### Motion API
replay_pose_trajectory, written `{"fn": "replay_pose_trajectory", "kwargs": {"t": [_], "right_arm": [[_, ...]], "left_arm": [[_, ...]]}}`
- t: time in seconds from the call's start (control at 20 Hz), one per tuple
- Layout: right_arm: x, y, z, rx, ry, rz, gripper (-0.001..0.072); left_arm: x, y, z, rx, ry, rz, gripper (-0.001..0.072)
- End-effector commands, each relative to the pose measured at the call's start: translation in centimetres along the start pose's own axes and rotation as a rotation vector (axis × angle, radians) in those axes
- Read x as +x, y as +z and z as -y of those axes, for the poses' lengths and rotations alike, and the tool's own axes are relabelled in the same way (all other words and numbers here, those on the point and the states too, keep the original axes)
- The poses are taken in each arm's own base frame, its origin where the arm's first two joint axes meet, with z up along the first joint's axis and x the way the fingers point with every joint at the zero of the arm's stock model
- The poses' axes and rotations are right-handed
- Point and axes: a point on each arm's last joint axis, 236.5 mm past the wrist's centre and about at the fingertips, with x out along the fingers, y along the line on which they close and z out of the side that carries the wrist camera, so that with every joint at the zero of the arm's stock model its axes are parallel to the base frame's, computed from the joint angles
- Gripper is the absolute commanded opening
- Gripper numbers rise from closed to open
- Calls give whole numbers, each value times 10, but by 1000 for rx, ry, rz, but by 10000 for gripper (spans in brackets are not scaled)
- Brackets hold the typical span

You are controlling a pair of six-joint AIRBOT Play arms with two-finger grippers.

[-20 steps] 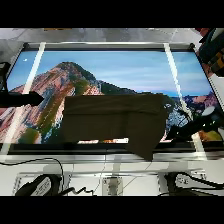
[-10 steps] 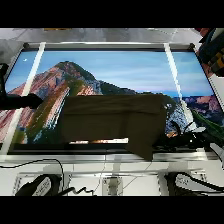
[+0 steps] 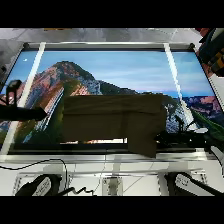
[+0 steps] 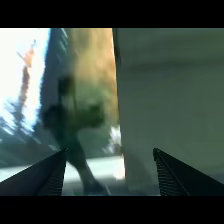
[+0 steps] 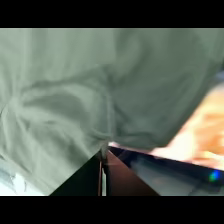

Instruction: Fold the clothes and pants, and hang the long-sleeved shirts on hangers.

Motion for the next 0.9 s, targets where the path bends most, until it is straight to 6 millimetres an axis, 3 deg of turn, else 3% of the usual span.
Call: {"fn": "replay_pose_trajectory", "kwargs": {"t": [0.0, 0.1, 0.15, 0.3, 0.6, 0.7, 0.85], "right_arm": [[-13, 12, -21, -32, 35, 75, 13], [-16, 14, -23, -30, 34, 88, 13], [-16, 14, -23, -29, 35, 88, 13], [-16, 14, -25, -27, 42, 88, 13], [-16, 16, -29, -19, 58, 95, 13], [-16, 16, -29, -19, 57, 95, 13], [-16, 16, -29, -19, 58, 95, 13]], "left_arm": [[35, -58, 6, -41, -39, -147, 585], [54, -92, 13, -69, -70, -224, 561], [61, -107, 15, -67, -82, -254, 505], [76, -130, 17, -76, -86, -282, 492], [84, -118, 18, -132, -98, -209, 486], [83, -115, 13, -191, -108, -188, 366], [86, -120, 4, -287, -127, -197, 365]]}}
